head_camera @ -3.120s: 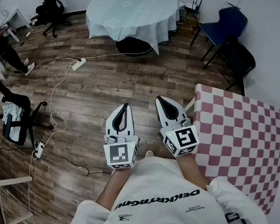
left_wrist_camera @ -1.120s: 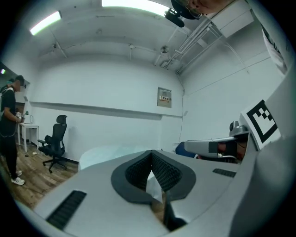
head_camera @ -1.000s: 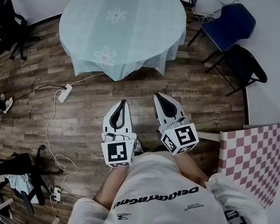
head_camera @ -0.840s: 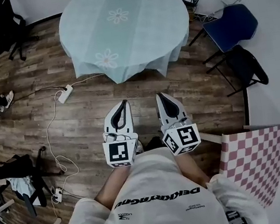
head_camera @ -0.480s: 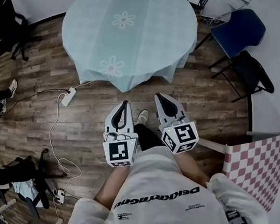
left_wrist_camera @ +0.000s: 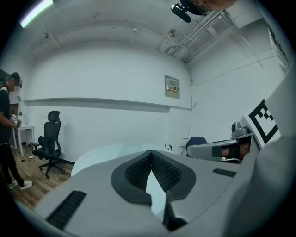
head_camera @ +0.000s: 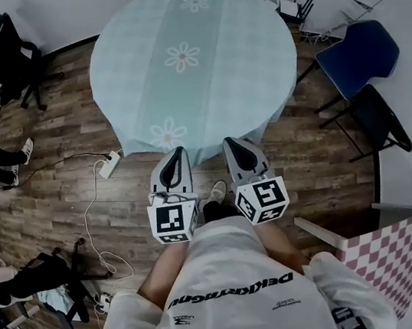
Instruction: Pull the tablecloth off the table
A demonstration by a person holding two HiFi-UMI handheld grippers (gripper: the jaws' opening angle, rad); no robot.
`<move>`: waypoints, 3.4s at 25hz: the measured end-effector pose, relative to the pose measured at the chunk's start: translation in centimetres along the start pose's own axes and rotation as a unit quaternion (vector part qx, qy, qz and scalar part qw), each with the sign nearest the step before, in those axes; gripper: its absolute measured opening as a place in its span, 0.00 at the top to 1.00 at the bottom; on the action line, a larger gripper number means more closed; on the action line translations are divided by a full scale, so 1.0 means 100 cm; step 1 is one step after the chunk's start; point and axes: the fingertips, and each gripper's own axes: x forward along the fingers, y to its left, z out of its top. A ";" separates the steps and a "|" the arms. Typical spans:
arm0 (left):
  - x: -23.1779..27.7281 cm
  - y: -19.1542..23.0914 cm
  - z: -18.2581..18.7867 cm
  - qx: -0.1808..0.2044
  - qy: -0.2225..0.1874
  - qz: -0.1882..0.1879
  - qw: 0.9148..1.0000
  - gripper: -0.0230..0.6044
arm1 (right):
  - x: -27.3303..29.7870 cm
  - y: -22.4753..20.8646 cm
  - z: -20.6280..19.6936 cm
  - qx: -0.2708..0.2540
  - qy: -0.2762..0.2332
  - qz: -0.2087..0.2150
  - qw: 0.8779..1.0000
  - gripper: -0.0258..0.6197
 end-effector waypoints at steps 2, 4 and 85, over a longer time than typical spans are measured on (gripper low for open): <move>0.017 0.004 0.000 0.009 0.002 -0.002 1.000 0.94 | 0.014 -0.009 -0.002 -0.001 0.009 -0.004 1.000 0.91; 0.033 0.010 -0.003 0.006 0.008 -0.003 1.000 0.94 | 0.028 -0.019 -0.003 0.002 0.014 -0.011 1.000 0.91; 0.465 0.283 -0.218 -0.015 0.278 -0.027 0.960 0.55 | 0.426 -0.294 -0.134 0.071 0.231 -0.206 0.948 0.52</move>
